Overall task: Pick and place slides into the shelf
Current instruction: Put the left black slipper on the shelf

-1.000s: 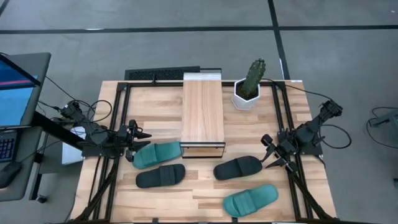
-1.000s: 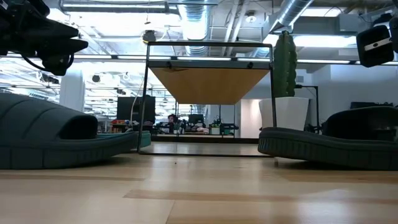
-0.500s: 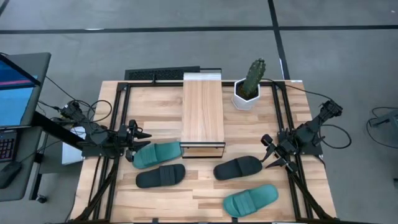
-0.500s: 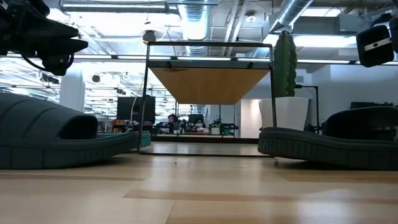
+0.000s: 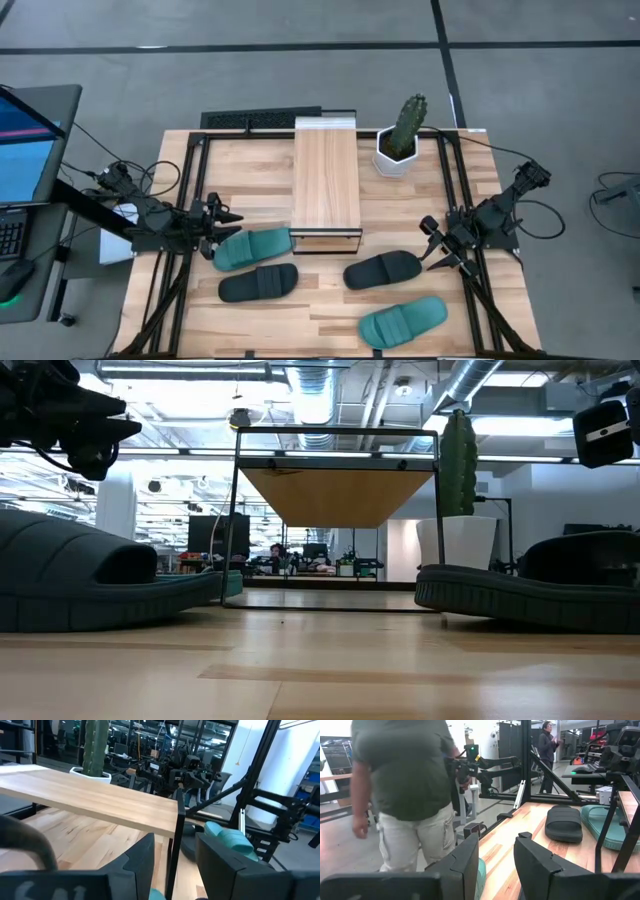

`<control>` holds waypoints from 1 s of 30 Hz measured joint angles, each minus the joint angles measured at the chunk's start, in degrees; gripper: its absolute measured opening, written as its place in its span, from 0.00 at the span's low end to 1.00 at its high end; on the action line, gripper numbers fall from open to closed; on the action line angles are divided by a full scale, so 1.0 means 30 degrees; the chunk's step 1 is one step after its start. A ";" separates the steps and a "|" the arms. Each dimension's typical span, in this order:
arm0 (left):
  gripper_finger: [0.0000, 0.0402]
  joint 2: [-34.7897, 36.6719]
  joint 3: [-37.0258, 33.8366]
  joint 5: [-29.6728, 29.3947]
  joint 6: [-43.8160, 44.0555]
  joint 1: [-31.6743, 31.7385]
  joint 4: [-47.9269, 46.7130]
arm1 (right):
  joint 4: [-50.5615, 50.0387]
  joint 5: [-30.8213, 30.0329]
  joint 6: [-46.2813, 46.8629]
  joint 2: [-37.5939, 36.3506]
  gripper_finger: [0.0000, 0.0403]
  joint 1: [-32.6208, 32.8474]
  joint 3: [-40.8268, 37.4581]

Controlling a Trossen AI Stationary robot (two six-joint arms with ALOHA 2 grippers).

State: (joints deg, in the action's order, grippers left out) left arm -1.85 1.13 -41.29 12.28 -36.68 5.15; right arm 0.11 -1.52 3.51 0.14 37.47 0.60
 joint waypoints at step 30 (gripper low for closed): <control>0.29 -0.0959 0.2722 0.6351 0.6880 0.0502 -0.0262 | 0.0003 0.0000 0.0005 0.0007 0.28 0.0000 0.0007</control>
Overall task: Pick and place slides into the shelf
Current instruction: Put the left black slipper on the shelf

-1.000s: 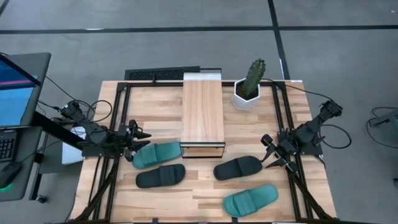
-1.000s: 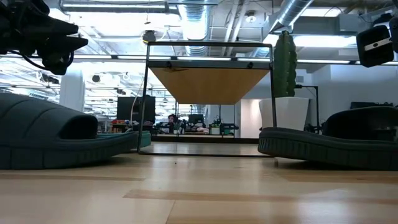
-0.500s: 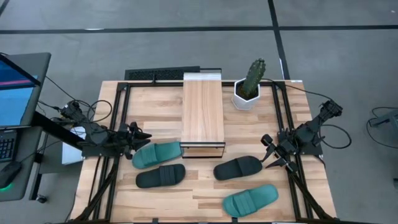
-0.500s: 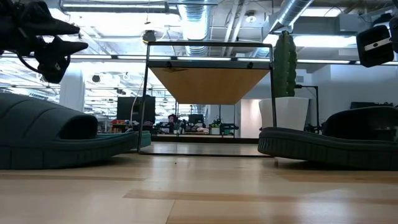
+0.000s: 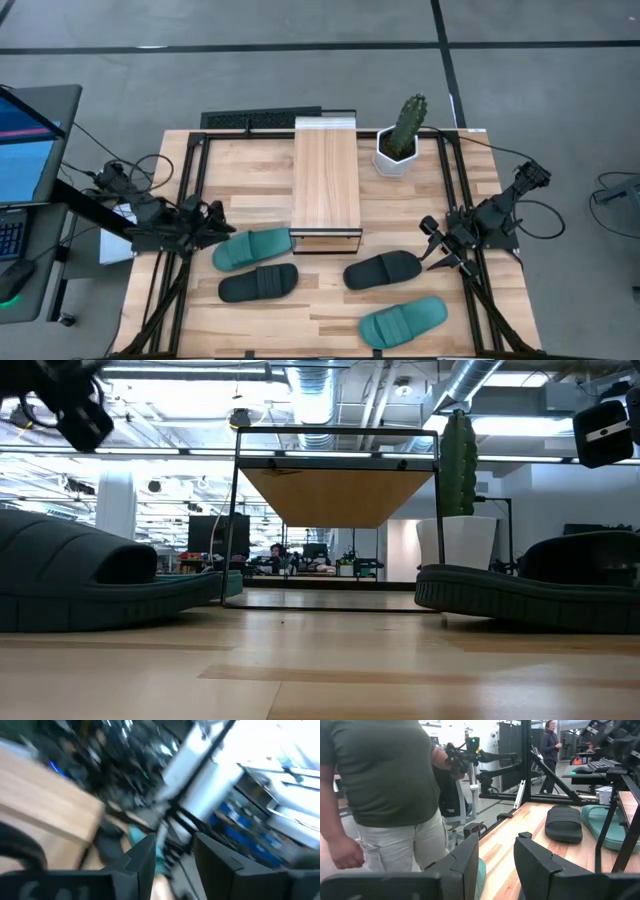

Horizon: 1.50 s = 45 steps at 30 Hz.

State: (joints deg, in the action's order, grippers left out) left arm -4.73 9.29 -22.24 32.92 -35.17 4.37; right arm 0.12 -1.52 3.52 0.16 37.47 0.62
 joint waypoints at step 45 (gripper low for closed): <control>0.17 -2.0743 1.0997 0.8270 2.5352 -0.4258 -1.3757 | 0.0000 0.0000 0.0000 -0.0007 0.28 0.0000 -0.0004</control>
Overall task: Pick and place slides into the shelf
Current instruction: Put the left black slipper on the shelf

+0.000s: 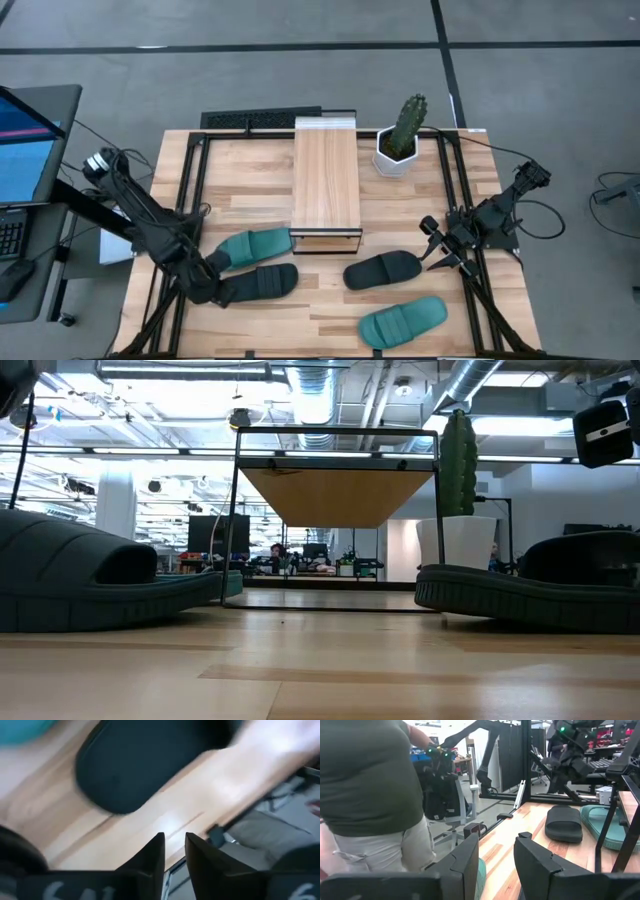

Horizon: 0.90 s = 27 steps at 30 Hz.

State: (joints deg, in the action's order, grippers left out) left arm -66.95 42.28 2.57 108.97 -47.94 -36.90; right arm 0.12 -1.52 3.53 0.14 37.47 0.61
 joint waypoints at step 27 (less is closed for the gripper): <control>0.35 -0.3317 0.0000 0.0327 0.7740 -0.0044 -0.0681 | 0.0000 0.0000 -0.0002 0.0001 0.28 0.0000 -0.0003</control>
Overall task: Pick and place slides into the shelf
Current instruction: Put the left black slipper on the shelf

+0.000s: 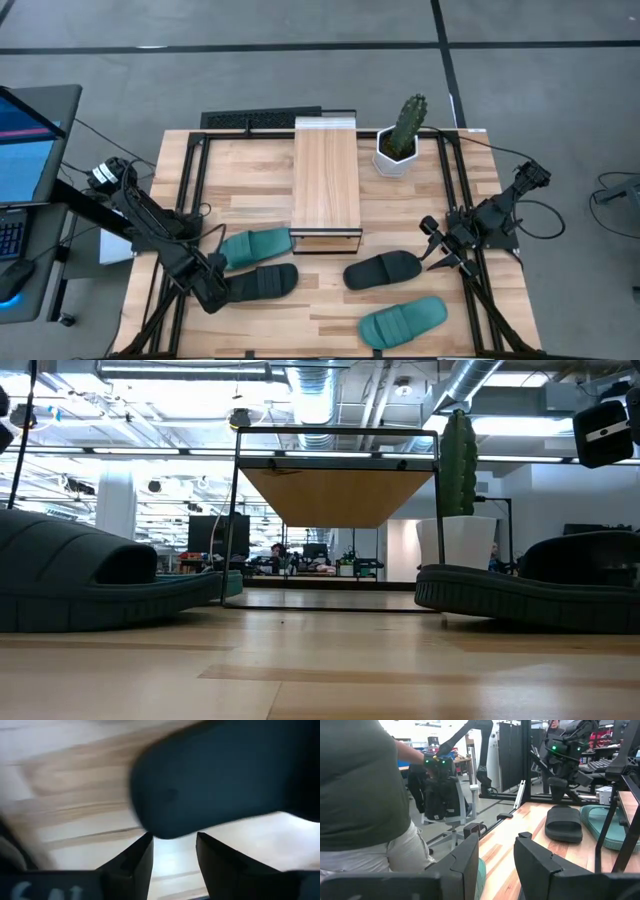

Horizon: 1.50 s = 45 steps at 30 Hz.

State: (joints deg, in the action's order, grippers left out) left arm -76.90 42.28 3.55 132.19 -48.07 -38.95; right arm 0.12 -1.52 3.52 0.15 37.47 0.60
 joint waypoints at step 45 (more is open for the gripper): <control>0.35 -0.4699 0.0226 -0.1076 -0.1070 0.0510 -0.0542 | 0.0051 -0.0009 0.0002 -0.0002 0.28 0.0000 0.0000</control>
State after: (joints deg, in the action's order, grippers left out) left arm -91.00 42.96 0.32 128.98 -46.54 -40.57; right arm 0.27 -1.55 3.53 0.14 37.47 0.60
